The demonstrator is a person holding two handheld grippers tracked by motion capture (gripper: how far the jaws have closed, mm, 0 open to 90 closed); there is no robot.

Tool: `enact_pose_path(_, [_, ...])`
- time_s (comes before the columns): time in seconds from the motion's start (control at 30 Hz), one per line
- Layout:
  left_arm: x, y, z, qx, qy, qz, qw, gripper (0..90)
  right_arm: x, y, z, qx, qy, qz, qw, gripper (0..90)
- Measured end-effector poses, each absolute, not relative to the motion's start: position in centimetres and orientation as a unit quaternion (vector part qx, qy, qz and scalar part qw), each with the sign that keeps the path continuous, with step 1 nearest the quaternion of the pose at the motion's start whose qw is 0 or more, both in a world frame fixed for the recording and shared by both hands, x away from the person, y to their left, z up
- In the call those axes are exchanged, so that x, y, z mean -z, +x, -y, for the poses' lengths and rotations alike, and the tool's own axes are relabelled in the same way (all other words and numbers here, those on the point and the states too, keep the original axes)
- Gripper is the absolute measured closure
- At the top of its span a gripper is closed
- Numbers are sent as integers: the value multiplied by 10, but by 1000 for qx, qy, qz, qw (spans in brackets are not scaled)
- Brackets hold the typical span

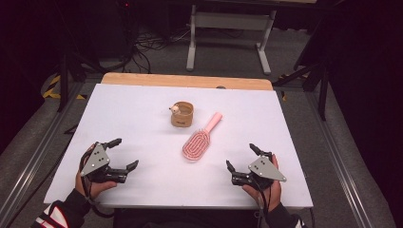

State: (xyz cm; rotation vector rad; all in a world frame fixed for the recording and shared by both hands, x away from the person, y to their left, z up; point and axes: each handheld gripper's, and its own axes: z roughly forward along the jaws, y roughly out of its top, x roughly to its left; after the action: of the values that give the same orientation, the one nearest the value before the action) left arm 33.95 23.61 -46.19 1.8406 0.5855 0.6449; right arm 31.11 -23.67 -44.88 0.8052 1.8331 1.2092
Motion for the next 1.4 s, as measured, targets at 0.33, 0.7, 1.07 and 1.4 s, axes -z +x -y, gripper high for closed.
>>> enact_pose_path(0.33, [464,340,-237,-256,772,-247,527,70,450,323,247,-478,343,-728,353,63])
enact_pose_path(0.7, [464,337,-238,-256,773,-243,527,61,444,342,256,-474,351,-723,360,110])
enact_pose_path(1.07, [465,335,-242,-254,770,-252,529,61,426,362,249,-485,335,-710,385,106])
enact_pose_path(1.4, [465,335,-243,-248,771,-251,531,63,408,392,243,-497,334,-703,384,177])
